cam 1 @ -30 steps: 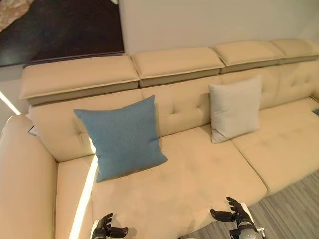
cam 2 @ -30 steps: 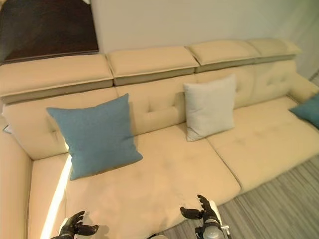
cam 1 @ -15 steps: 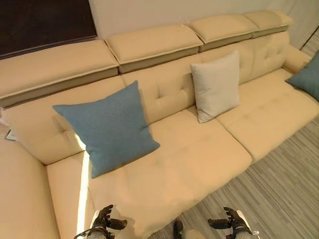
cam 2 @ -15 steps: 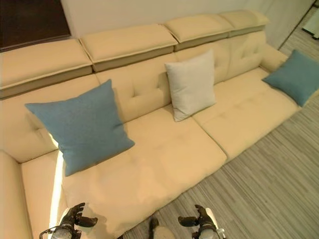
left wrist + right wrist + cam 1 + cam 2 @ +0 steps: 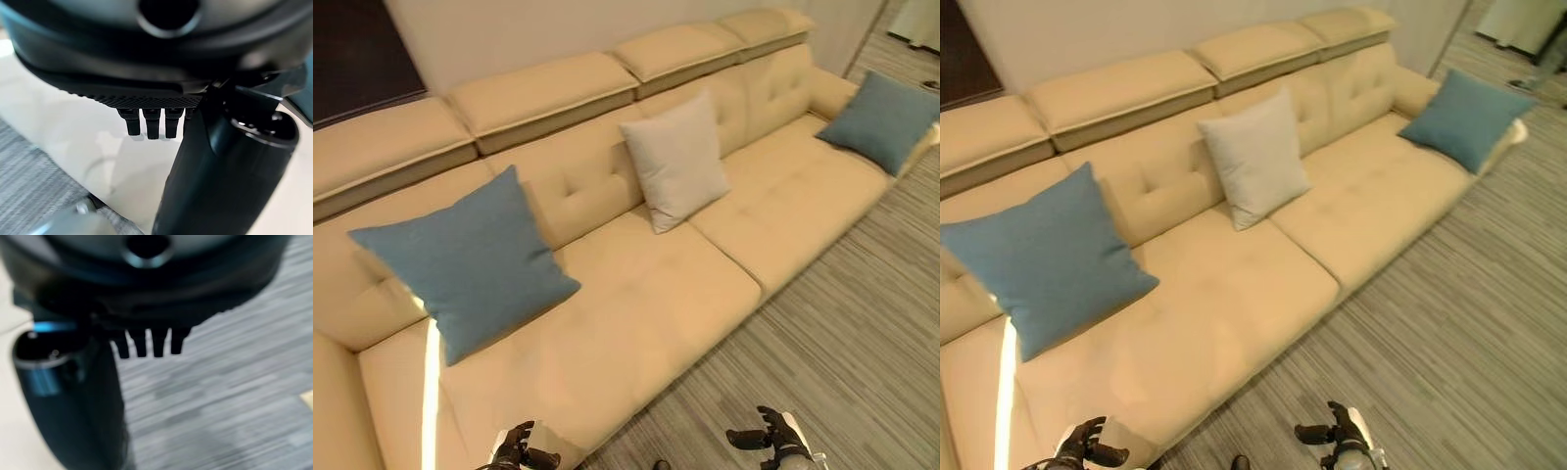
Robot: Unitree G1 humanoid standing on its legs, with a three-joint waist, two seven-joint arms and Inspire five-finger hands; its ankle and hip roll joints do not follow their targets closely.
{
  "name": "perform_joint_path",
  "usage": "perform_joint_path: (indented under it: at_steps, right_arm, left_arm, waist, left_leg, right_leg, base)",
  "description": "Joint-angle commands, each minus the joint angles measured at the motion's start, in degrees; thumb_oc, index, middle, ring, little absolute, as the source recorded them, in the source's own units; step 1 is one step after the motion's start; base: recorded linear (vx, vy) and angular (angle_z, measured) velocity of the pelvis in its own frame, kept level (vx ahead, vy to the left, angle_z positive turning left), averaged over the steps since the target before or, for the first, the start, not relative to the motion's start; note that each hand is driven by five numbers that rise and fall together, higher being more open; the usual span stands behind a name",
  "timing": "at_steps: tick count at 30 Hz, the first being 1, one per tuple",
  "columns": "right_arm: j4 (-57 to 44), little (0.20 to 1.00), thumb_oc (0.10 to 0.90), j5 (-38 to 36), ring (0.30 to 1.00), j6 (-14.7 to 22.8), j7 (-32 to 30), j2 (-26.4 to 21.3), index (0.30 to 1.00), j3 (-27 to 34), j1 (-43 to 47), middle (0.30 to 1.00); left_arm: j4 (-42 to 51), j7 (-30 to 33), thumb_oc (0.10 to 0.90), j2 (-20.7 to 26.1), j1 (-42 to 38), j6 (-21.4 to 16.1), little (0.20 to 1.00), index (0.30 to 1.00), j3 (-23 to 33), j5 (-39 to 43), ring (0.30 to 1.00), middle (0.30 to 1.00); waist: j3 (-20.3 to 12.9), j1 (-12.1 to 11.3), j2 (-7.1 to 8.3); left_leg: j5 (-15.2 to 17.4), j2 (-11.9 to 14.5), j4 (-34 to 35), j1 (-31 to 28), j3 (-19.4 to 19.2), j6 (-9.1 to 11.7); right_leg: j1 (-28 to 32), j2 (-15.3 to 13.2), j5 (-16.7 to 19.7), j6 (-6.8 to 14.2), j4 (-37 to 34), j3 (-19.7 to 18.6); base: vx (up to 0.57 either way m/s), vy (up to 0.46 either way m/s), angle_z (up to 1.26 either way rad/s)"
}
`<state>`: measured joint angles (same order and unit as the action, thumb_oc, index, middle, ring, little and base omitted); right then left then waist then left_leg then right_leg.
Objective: Pick up all the scattered cushions and arrange them neatly on the sofa.
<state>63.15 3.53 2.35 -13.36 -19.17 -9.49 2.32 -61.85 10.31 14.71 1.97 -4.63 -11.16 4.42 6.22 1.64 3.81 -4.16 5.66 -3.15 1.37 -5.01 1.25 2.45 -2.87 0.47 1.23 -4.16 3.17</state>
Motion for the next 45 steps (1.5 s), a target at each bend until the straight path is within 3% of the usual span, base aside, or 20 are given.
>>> perform_joint_path:
  at_steps: [1, 2, 4, 5, 7, 10, 13, 15, 18, 19, 21, 22, 23, 24, 26, 29, 35, 36, 45]
  right_arm:
    - [0.94, 0.900, 0.800, -0.05, 0.900, 1.29, -2.23, -2.97, 0.900, 0.07, 2.99, 0.900]
    - [1.78, 0.900, 0.800, 0.14, 0.900, 1.07, -2.16, -3.06, 0.900, -0.30, 3.26, 0.900]
    - [1.76, 0.900, 0.800, 0.14, 0.900, 1.06, -2.16, -3.08, 0.900, -0.30, 3.24, 0.900]
    - [2.08, 0.900, 0.800, 0.79, 0.900, 0.73, -2.20, -2.97, 0.900, -1.07, 3.76, 0.900]
    - [2.07, 0.900, 0.800, 0.79, 0.900, 0.72, -2.21, -2.98, 0.900, -1.07, 3.76, 0.900]
    - [2.24, 0.900, 0.800, 1.42, 0.900, 0.10, -1.80, -1.87, 0.900, -2.95, 5.16, 0.900]
    - [1.41, 0.900, 0.800, 2.47, 0.900, -0.02, -1.00, -0.71, 0.900, -4.67, 5.41, 0.900]
    - [0.31, 0.900, 0.800, 2.87, 0.900, 0.13, -0.76, 0.15, 0.900, -5.39, 6.01, 0.900]
    - [-0.41, 0.900, 0.800, 3.55, 0.900, 0.17, -0.77, 0.61, 0.900, -6.65, 6.57, 0.900]
    - [-0.43, 0.900, 0.800, 3.68, 0.900, 0.29, -0.79, 0.61, 0.900, -6.55, 6.13, 0.900]
    - [-0.36, 0.900, 0.800, 3.64, 0.900, 0.30, -0.76, 0.57, 0.900, -6.32, 5.92, 0.900]
    - [-0.23, 0.900, 0.800, 3.47, 0.900, 0.41, -0.66, 0.90, 0.900, -6.01, 5.87, 0.900]
    - [-0.23, 0.900, 0.800, 3.47, 0.900, 0.41, -0.66, 0.90, 0.900, -6.00, 5.89, 0.900]
    - [-0.14, 0.900, 0.800, 3.56, 0.900, 0.46, -0.64, 1.00, 0.900, -5.90, 5.78, 0.900]
    - [0.02, 0.900, 0.800, 3.66, 0.900, -0.10, -0.62, 1.00, 0.900, -5.51, 5.59, 0.900]
    - [0.14, 0.900, 0.800, 2.98, 0.900, -0.30, -1.07, 0.95, 0.900, -5.36, 5.57, 0.900]
    - [0.02, 0.900, 0.800, 1.14, 0.900, 0.01, -1.51, -0.14, 0.900, -3.92, 3.86, 0.900]
    - [1.10, 0.900, 0.800, 0.59, 0.900, 0.17, -1.54, -0.21, 0.900, -3.80, 3.51, 0.900]
    - [6.33, 0.900, 0.800, -1.47, 0.900, -0.08, -1.61, 0.40, 0.900, -1.35, 1.80, 0.900]
  left_arm:
    - [2.21, 0.09, 0.800, 0.05, -3.18, -1.95, 0.900, 0.900, 0.72, 0.74, 0.900, 0.900]
    - [2.06, 0.12, 0.800, -0.34, -2.93, -1.99, 0.900, 0.900, 0.56, 0.88, 0.900, 0.900]
    - [2.06, 0.12, 0.800, -0.36, -2.92, -2.00, 0.900, 0.900, 0.55, 0.88, 0.900, 0.900]
    - [1.74, 0.08, 0.800, -0.53, -2.65, -1.94, 0.900, 0.900, 0.57, 1.04, 0.900, 0.900]
    - [1.74, 0.08, 0.800, -0.54, -2.65, -1.94, 0.900, 0.900, 0.57, 1.04, 0.900, 0.900]
    - [1.09, 0.15, 0.800, 0.05, -2.91, -1.65, 0.900, 0.900, 0.84, 1.12, 0.900, 0.900]
    - [0.40, -0.30, 0.800, 0.68, -2.16, -1.32, 0.900, 0.900, 1.51, 0.77, 0.900, 0.900]
    - [-0.32, -0.25, 0.800, 1.33, -2.19, -1.47, 0.900, 0.900, 2.35, 1.09, 0.900, 0.900]
    - [-0.25, 0.01, 0.800, 2.30, -2.01, -1.33, 0.900, 0.900, 3.08, 1.24, 0.900, 0.900]
    - [-0.67, -0.10, 0.800, 2.42, -1.71, -1.07, 0.900, 0.900, 3.40, 0.98, 0.900, 0.900]
    - [-1.03, -0.18, 0.800, 2.42, -1.51, -1.01, 0.900, 0.900, 3.61, 0.94, 0.900, 0.900]
    - [-1.70, -0.12, 0.800, 2.33, -1.17, -1.04, 0.900, 0.900, 4.09, 1.02, 0.900, 0.900]
    - [-1.71, -0.12, 0.800, 2.34, -1.19, -1.05, 0.900, 0.900, 4.09, 1.02, 0.900, 0.900]
    - [-2.02, 0.10, 0.800, 2.18, -0.96, -1.09, 0.900, 0.900, 4.42, 1.17, 0.900, 0.900]
    - [-1.54, -0.09, 0.800, 1.99, -0.45, -1.07, 0.900, 0.900, 5.06, 2.15, 0.900, 0.900]
    - [-1.20, 0.26, 0.800, 1.76, -0.36, -1.17, 0.900, 0.900, 5.14, 2.67, 0.900, 0.900]
    - [-0.05, 0.00, 0.800, 1.20, -1.31, -0.61, 0.900, 0.900, 2.93, 0.99, 0.900, 0.900]
    - [0.71, -0.15, 0.800, 0.95, -1.83, -0.58, 0.900, 0.900, 1.83, 0.66, 0.900, 0.900]
    - [-3.65, 0.00, 0.800, 0.32, -2.83, 0.62, 0.900, 0.900, 1.07, -1.52, 0.900, 0.900]
  waist:
    - [0.61, -0.50, -0.09]
    - [0.25, -0.66, -0.23]
    - [0.31, -0.77, -0.27]
    - [-0.05, -0.70, -0.59]
    - [-0.06, -0.75, -0.60]
    - [0.11, 1.50, 0.00]
    - [0.38, 2.36, 0.66]
    - [1.62, 2.23, 0.95]
    - [2.68, 0.97, 0.16]
    - [2.32, 0.67, -0.38]
    - [2.11, 0.46, -0.69]
    - [1.62, -0.77, -1.37]
    - [1.52, -0.78, -1.37]
    - [1.02, -1.47, -1.39]
    - [-0.43, -2.27, -0.24]
    - [-0.73, -2.25, 0.01]
    - [-0.96, -0.29, -0.18]
    - [-0.59, -0.01, -0.24]
    - [-1.44, -0.52, -0.88]
  left_leg:
    - [8.64, -8.61, -4.61, 1.74, 6.01, -0.03]
    - [9.86, -10.17, -5.92, 0.64, 8.88, -0.44]
    - [9.95, -10.12, -5.96, 0.56, 8.79, -0.45]
    - [11.87, -11.33, -4.87, -0.97, 10.73, -1.22]
    - [11.87, -11.31, -4.84, -0.99, 10.68, -1.22]
    - [11.25, -11.83, -1.90, -2.02, 8.93, -2.73]
    - [10.34, -12.31, 0.04, -2.40, 8.07, -3.68]
    - [9.62, -11.92, 0.39, -2.08, 6.38, -4.10]
    - [7.77, -9.57, 1.12, -1.31, 2.68, -4.21]
    - [7.27, -8.70, 2.07, -1.73, 1.46, -4.40]
    - [7.11, -8.14, 2.15, -1.74, 0.69, -4.45]
    - [6.99, -6.66, 1.81, -1.04, -1.73, -4.25]
    - [6.91, -6.65, 1.80, -0.89, -1.75, -4.25]
    - [6.97, -6.18, 1.68, -0.61, -3.14, -3.88]
    - [6.62, -5.55, 2.35, -0.86, -5.84, -2.96]
    - [6.42, -4.72, 1.78, -0.56, -6.60, -2.36]
    - [6.01, -3.31, 2.55, -2.18, -6.16, -1.13]
    - [6.41, -3.38, 1.56, -2.11, -4.28, -0.90]
    - [5.58, -3.97, 3.85, -3.55, -3.24, -0.72]
  right_leg:
    - [-3.44, 0.93, -0.63, 4.41, 4.82, -2.35]
    - [-4.36, 1.75, 0.66, 4.55, 4.62, -5.07]
    - [-4.30, 1.81, 0.65, 4.54, 4.63, -5.16]
    - [-6.20, 2.67, 1.71, 5.35, 5.16, -8.10]
    - [-6.23, 2.69, 1.69, 5.35, 5.20, -8.15]
    - [-10.19, 3.55, 4.39, 6.87, 7.09, -11.48]
    - [-12.13, 4.11, 5.48, 7.91, 7.81, -12.22]
    - [-14.19, 4.11, 5.51, 8.51, 9.22, -10.38]
    - [-14.47, 0.92, 2.42, 6.97, 13.11, 0.14]
    - [-12.54, 0.06, 0.42, 5.78, 15.35, 1.46]
    - [-11.71, -0.70, -0.41, 5.33, 16.61, 2.06]
    - [-8.82, -4.01, -2.37, 4.76, 17.13, 6.04]
    - [-8.92, -3.99, -2.23, 4.75, 17.01, 6.03]
    - [-6.35, -5.76, -2.24, 5.19, 15.47, 8.17]
    - [-3.70, -5.51, -1.48, 6.44, 9.77, 7.74]
    - [-3.87, -4.18, -1.01, 6.54, 7.52, 6.65]
    - [-2.11, -1.19, -1.34, 5.40, 4.54, 4.29]
    - [-1.59, -0.41, -1.33, 4.88, 3.50, 3.25]
    - [0.99, 0.17, -0.40, 5.25, 0.56, 3.83]
  base:
    - [-0.15, 0.037, -1.26]
    - [-0.06, 0.026, -1.18]
    - [-0.09, 0.045, -1.04]
    - [-0.11, 0.064, -0.66]
    - [-0.08, 0.043, -0.65]
    - [-0.22, 0.100, -1.03]
    - [-0.22, 0.073, -1.41]
    - [-0.21, 0.015, -0.91]
    - [-0.25, -0.031, -1.02]
    - [-0.16, -0.047, -1.19]
    - [-0.12, -0.088, -0.67]
    - [-0.12, -0.109, -0.38]
    - [-0.11, -0.129, -0.61]
    - [-0.04, -0.106, -1.03]
    - [0.00, -0.160, -1.12]
    - [0.00, -0.176, -0.70]
    - [0.02, -0.131, -0.22]
    - [-0.01, -0.107, -0.24]
    - [0.01, -0.012, -0.03]
